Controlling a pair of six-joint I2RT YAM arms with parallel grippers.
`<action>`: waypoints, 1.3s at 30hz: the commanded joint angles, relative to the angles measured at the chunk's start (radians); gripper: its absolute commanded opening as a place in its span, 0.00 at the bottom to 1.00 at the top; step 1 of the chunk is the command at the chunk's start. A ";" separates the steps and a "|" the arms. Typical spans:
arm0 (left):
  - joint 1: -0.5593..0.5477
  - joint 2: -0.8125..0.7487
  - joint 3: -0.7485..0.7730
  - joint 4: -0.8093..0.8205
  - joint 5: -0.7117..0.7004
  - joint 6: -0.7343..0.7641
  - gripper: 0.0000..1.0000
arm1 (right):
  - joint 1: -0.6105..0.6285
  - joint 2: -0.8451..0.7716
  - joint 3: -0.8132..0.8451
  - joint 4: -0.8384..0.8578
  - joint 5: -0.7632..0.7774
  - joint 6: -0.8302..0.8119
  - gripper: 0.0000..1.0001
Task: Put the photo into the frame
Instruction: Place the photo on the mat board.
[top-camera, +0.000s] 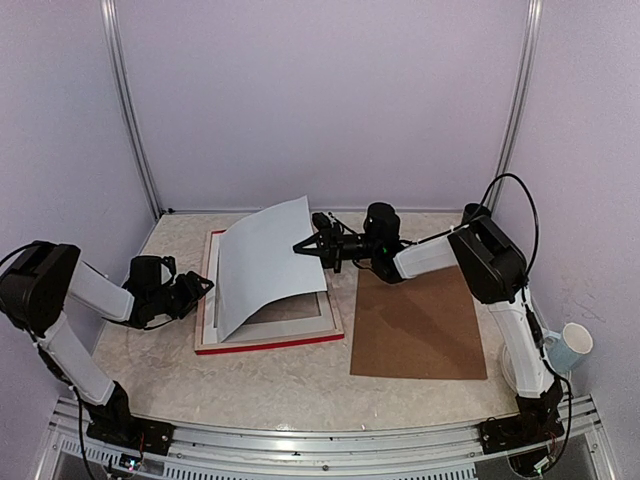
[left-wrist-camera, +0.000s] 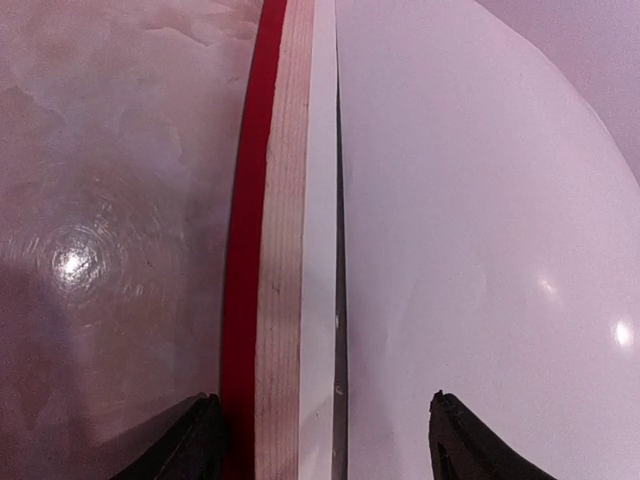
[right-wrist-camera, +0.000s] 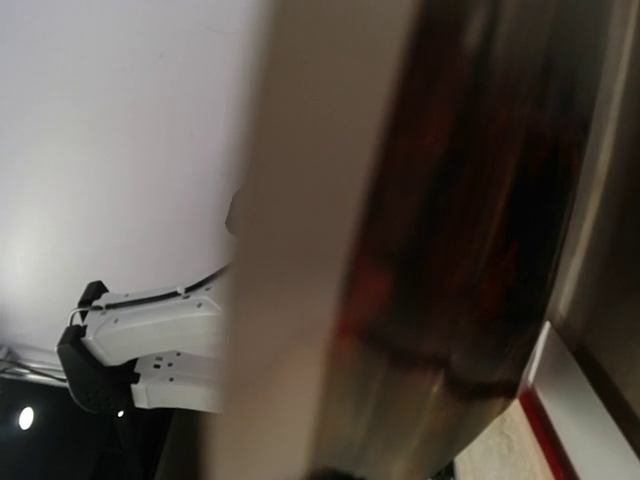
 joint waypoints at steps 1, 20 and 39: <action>-0.010 0.024 -0.014 0.004 0.024 -0.004 0.69 | 0.020 0.034 0.035 0.070 -0.003 0.040 0.15; -0.010 0.020 -0.022 0.026 0.032 -0.015 0.81 | 0.040 0.063 0.127 0.155 0.001 0.110 0.15; 0.022 -0.049 -0.077 0.070 0.009 -0.041 0.99 | 0.073 0.074 0.239 0.149 -0.008 0.115 0.16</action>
